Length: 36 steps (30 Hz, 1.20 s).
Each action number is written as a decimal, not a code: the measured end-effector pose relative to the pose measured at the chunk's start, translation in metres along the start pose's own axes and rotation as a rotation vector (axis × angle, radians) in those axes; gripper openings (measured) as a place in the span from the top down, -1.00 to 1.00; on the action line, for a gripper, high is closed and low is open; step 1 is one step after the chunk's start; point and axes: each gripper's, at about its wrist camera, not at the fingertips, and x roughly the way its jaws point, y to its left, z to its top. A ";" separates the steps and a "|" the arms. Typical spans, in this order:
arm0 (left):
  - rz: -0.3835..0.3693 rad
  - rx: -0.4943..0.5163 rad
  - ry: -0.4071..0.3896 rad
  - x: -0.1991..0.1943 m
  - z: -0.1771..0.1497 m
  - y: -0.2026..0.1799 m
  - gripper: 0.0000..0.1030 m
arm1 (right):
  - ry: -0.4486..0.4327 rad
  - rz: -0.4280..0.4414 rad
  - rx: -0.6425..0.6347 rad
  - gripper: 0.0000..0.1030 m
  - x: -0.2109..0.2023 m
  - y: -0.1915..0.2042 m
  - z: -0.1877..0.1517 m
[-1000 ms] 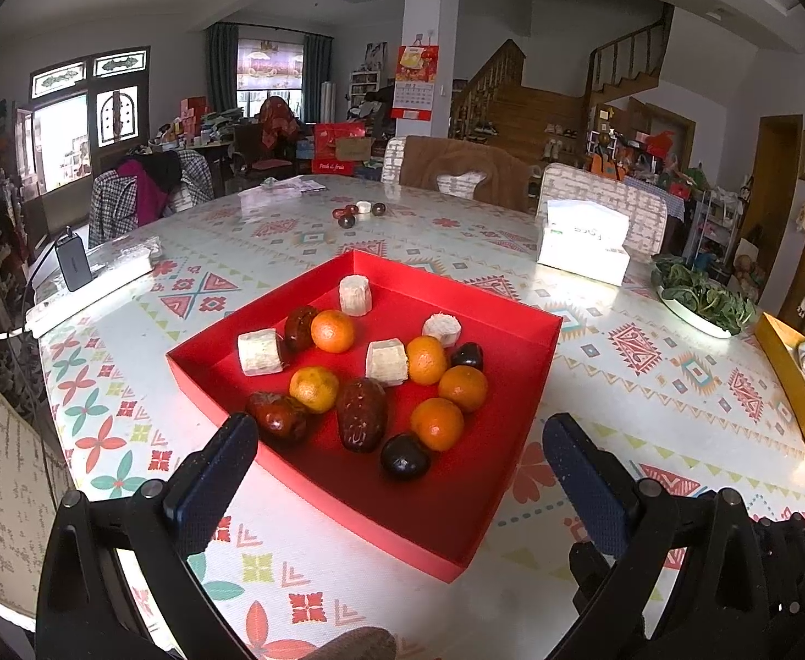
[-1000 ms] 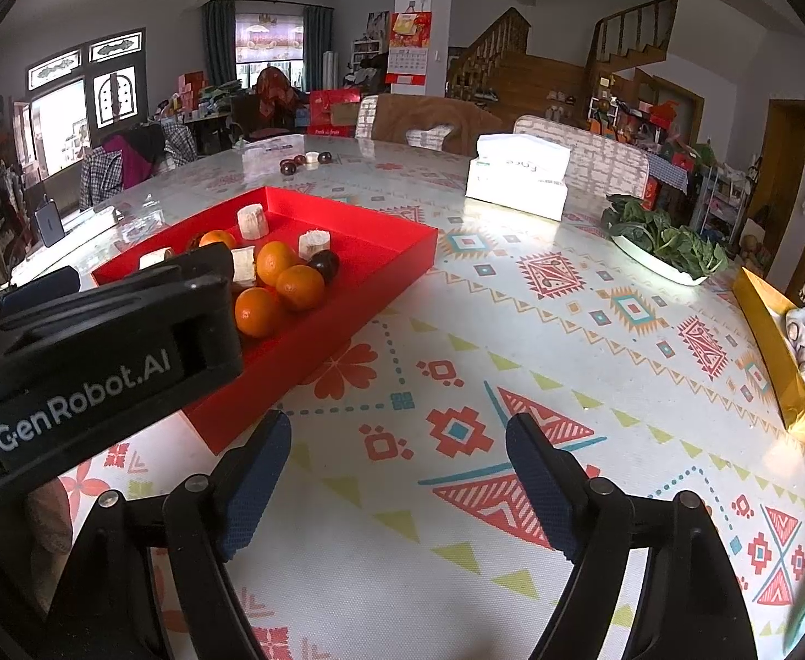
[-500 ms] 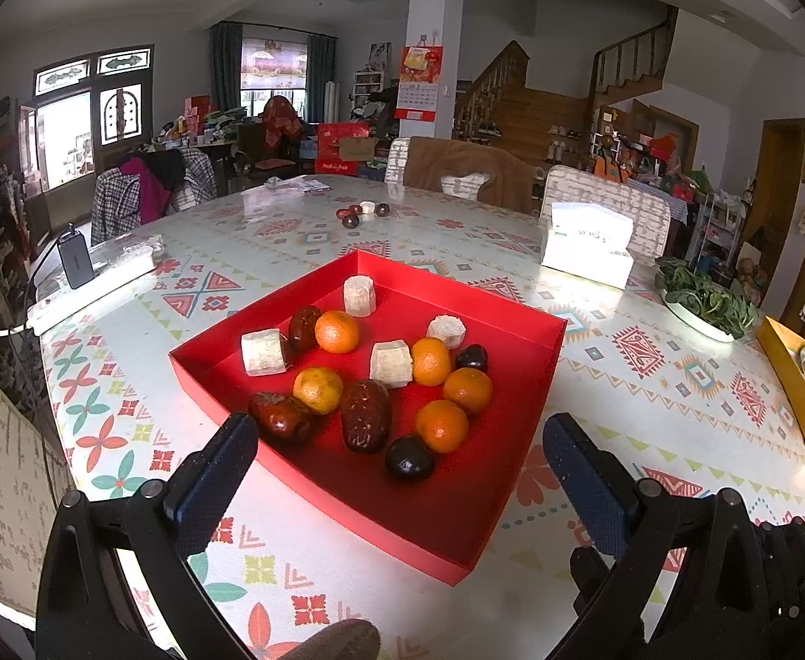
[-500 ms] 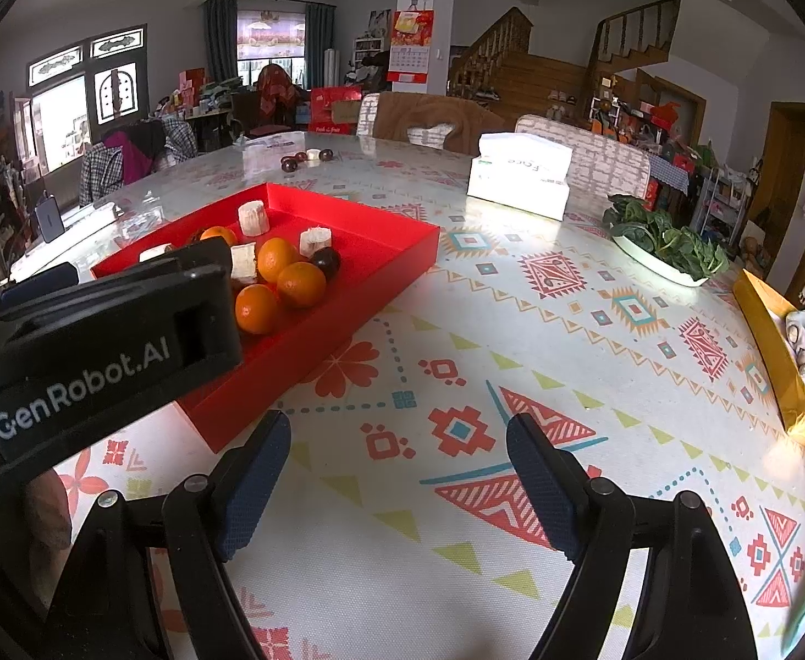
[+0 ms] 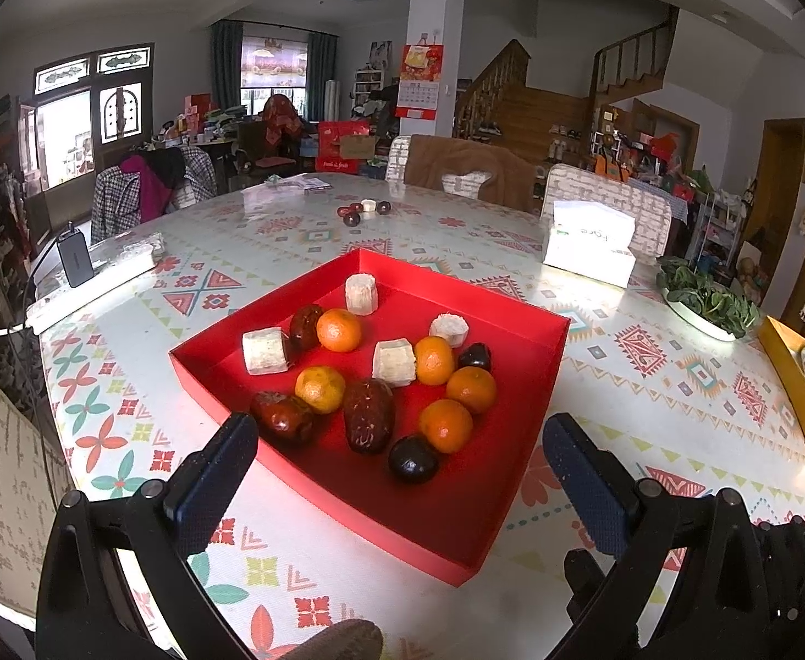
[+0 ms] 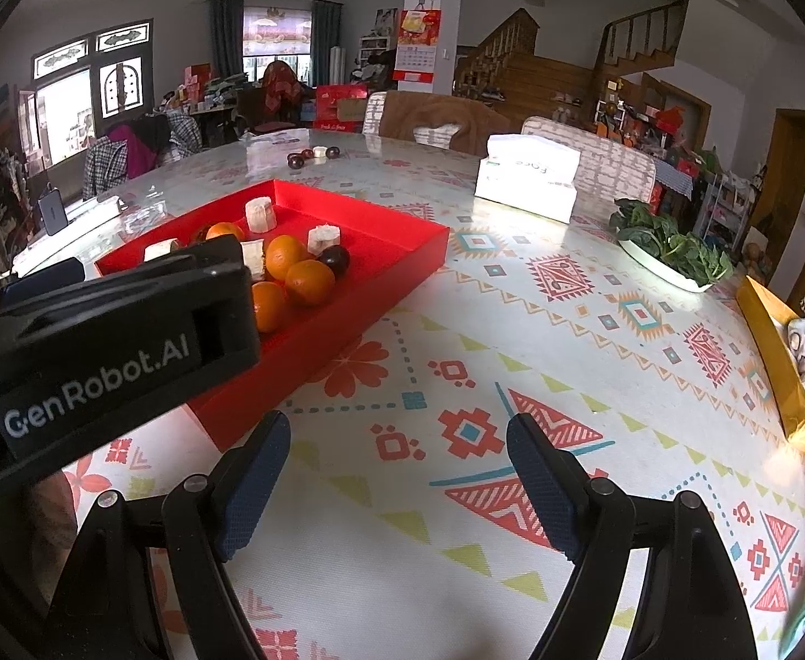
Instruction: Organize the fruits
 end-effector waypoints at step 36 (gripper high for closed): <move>-0.009 -0.009 0.029 0.006 -0.005 0.008 -1.00 | 0.008 -0.005 -0.004 -0.66 0.002 0.001 -0.001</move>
